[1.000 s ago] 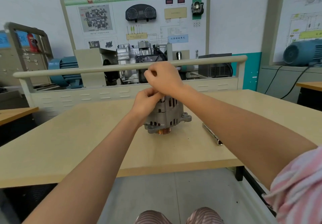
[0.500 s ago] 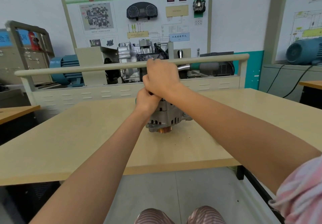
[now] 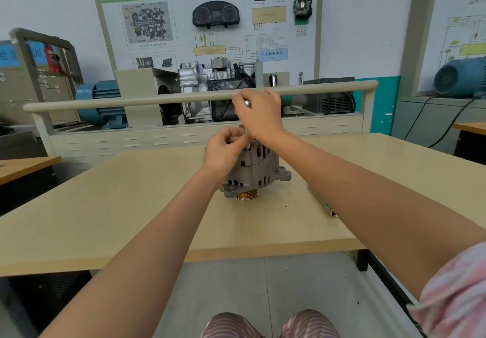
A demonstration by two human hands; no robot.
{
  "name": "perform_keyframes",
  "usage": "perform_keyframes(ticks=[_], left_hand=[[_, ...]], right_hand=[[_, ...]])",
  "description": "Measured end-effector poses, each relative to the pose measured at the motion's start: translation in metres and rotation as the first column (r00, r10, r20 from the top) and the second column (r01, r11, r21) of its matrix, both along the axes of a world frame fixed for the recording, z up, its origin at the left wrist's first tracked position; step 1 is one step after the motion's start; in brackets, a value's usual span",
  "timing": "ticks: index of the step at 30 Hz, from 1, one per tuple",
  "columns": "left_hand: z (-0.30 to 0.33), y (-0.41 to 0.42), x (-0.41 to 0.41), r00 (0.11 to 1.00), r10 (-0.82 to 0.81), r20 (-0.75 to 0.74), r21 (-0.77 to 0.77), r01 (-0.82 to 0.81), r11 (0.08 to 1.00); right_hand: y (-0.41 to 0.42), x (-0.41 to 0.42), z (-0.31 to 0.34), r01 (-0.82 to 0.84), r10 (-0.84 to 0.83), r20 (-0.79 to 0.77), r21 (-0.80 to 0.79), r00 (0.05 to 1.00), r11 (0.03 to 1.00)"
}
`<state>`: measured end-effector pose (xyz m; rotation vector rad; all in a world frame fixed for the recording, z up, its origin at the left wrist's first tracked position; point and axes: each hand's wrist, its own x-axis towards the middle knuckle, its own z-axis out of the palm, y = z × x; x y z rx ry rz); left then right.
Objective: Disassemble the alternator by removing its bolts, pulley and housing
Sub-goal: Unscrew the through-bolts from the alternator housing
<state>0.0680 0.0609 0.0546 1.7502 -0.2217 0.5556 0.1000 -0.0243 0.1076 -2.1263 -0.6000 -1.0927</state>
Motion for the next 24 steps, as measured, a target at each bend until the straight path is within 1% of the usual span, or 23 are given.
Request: perform_keyframes(ticks=[2,3,5,7,8,9,11,12,13,14,15,16,17,19,22,24], left_hand=[[0.000,0.001,-0.001,1.000,-0.020,0.004,0.007,0.020,1.000],[0.000,0.002,-0.002,1.000,-0.018,0.006,0.011,0.018,1.000],[-0.001,0.003,-0.002,1.000,-0.019,0.001,0.010,0.019,1.000],[-0.002,0.004,-0.002,0.999,-0.036,-0.008,-0.012,0.035,0.999],[-0.002,0.004,-0.002,0.999,-0.043,-0.014,-0.023,0.043,0.999],[-0.001,0.005,-0.001,0.999,-0.043,-0.021,-0.031,0.042,0.999],[0.000,0.005,0.000,0.999,-0.033,-0.034,-0.040,0.032,0.999],[0.001,0.005,0.000,0.999,-0.032,-0.035,-0.044,0.030,0.999],[0.001,0.005,0.001,0.999,-0.028,-0.028,-0.045,0.026,0.999],[0.001,0.004,-0.001,1.000,-0.018,-0.021,-0.045,0.017,0.999],[0.001,0.003,0.000,1.000,0.002,-0.012,-0.039,-0.003,0.999],[0.001,0.002,0.001,1.000,0.022,-0.016,-0.038,-0.022,0.999],[0.000,0.002,0.002,0.999,0.038,-0.020,-0.034,-0.039,0.999],[0.000,0.001,0.002,0.998,0.060,-0.022,-0.026,-0.061,0.998],[-0.001,0.003,0.000,0.999,0.040,-0.001,-0.023,-0.040,0.999],[-0.002,0.005,-0.001,1.000,0.003,0.014,-0.009,-0.003,1.000]], right_hand=[[0.004,0.001,0.002,-0.092,0.097,-0.068,0.075,0.993,0.993],[0.005,0.003,0.002,-0.159,0.174,-0.109,0.132,0.979,0.978],[0.006,0.005,0.004,-0.293,0.361,-0.199,0.303,0.911,0.907],[0.005,0.007,0.007,-0.337,0.490,-0.271,0.457,0.829,0.823],[0.004,0.008,0.008,-0.331,0.509,-0.290,0.491,0.810,0.806],[0.003,0.008,0.008,-0.328,0.510,-0.297,0.493,0.807,0.806],[0.003,0.006,0.007,-0.332,0.463,-0.276,0.412,0.842,0.848],[0.004,0.005,0.006,-0.307,0.390,-0.251,0.312,0.886,0.899],[0.006,0.004,0.005,-0.218,0.246,-0.198,0.153,0.949,0.964],[0.009,0.002,0.004,-0.054,0.051,-0.097,-0.023,0.994,0.998],[0.012,0.001,0.002,0.135,-0.133,0.025,-0.147,0.991,0.980],[0.016,0.000,0.001,0.286,-0.264,0.131,-0.194,0.956,0.938],[0.019,-0.001,0.001,0.380,-0.347,0.180,-0.201,0.920,0.903],[0.023,-0.002,-0.002,0.449,-0.416,0.188,-0.190,0.890,0.873],[0.023,0.000,-0.004,0.388,-0.368,0.166,-0.112,0.915,0.915],[0.021,-0.002,-0.003,0.242,-0.237,0.113,-0.026,0.965,0.970]])
